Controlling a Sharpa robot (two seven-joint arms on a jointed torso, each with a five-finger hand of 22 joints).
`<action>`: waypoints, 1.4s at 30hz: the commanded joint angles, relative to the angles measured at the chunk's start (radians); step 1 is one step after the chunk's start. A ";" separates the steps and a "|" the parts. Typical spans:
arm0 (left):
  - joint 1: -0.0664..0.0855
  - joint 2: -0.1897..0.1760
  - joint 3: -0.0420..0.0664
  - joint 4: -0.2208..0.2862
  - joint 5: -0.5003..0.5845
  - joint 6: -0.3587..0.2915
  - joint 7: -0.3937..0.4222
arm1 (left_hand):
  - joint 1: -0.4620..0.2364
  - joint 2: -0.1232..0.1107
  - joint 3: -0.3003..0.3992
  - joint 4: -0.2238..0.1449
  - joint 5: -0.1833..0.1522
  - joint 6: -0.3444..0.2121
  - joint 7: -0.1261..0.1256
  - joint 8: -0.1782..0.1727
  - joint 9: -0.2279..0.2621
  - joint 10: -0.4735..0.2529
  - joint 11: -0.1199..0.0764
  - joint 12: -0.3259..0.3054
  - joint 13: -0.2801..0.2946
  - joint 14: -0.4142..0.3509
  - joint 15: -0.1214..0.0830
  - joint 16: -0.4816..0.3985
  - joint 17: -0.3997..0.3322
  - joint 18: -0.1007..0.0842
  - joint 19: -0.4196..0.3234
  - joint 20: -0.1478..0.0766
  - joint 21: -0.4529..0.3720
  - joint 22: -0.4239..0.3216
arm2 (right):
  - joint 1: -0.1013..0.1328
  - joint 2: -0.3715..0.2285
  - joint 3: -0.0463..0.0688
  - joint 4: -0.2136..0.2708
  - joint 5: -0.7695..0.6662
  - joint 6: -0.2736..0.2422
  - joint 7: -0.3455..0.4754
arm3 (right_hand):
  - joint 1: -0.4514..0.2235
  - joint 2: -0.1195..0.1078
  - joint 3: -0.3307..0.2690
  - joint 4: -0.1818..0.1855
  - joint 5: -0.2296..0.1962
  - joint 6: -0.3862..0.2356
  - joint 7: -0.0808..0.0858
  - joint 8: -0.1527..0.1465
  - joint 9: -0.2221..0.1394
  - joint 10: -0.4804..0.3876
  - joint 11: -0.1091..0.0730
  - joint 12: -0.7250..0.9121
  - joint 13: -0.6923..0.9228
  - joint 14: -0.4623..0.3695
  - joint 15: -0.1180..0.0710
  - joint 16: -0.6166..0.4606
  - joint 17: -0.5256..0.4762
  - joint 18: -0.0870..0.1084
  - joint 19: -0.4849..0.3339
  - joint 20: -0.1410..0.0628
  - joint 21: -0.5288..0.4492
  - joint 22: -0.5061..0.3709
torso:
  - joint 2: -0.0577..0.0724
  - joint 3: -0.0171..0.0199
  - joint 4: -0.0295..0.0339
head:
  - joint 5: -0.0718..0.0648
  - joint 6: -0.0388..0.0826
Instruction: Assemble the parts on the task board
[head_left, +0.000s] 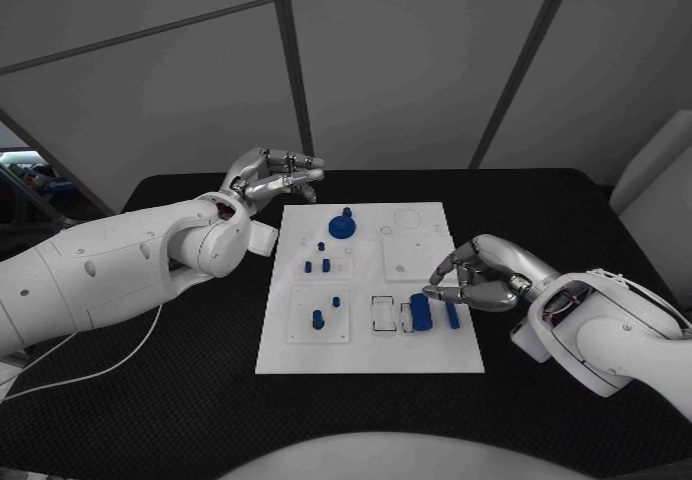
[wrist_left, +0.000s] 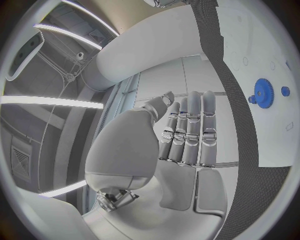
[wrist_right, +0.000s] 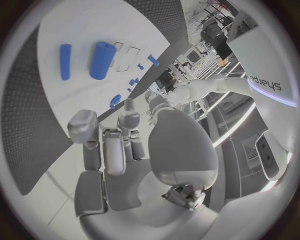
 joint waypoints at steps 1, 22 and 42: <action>0.000 0.002 0.000 0.000 0.001 0.008 0.001 | 0.000 0.006 -0.005 -0.002 -0.003 -0.007 0.000 -0.001 0.000 -0.007 -0.001 0.005 -0.001 0.000 0.006 -0.005 -0.001 -0.002 0.003 0.001 -0.006 -0.001 | 0.001 -0.016 0.001 0.004 -0.065 0.060 -0.142 | 0.012 0.011 -0.049 0.026 0.005 -0.026 0.002 0.023 0.033 0.005 0.001 0.069 0.087 0.089 0.005 0.012 0.191 -0.019 0.010 0.000 0.013 0.023 | -0.005 -0.0011 -0.0082 | -0.016 0.001; -0.003 0.001 -0.001 0.000 0.001 0.011 0.001 | -0.002 0.006 -0.007 -0.001 -0.003 -0.006 -0.001 0.000 0.000 -0.007 -0.001 0.007 -0.001 0.000 0.006 -0.005 -0.001 -0.002 0.003 0.001 -0.007 -0.002 | -0.028 0.109 -0.017 -0.086 -0.122 0.055 -0.310 | -0.002 0.020 -0.214 0.129 0.038 -0.110 0.015 0.062 0.111 0.017 0.016 0.142 0.200 0.091 0.016 0.018 0.202 -0.019 0.004 0.011 0.018 0.032 | -0.004 -0.0027 -0.0069 | -0.026 -0.003; -0.003 -0.002 -0.001 0.003 0.001 0.011 0.000 | -0.002 0.006 -0.007 -0.001 -0.003 -0.006 -0.001 0.000 0.000 -0.007 -0.001 0.007 -0.001 0.000 0.006 -0.005 -0.001 -0.002 0.003 0.001 -0.007 -0.002 | -0.048 0.170 -0.031 -0.110 -0.158 0.106 -0.339 | -0.024 0.025 -0.240 0.129 0.019 -0.109 0.013 0.074 0.125 0.013 0.015 0.142 0.206 0.088 0.017 0.014 0.193 -0.017 -0.003 0.013 0.012 0.022 | -0.004 -0.0028 -0.0075 | -0.018 -0.013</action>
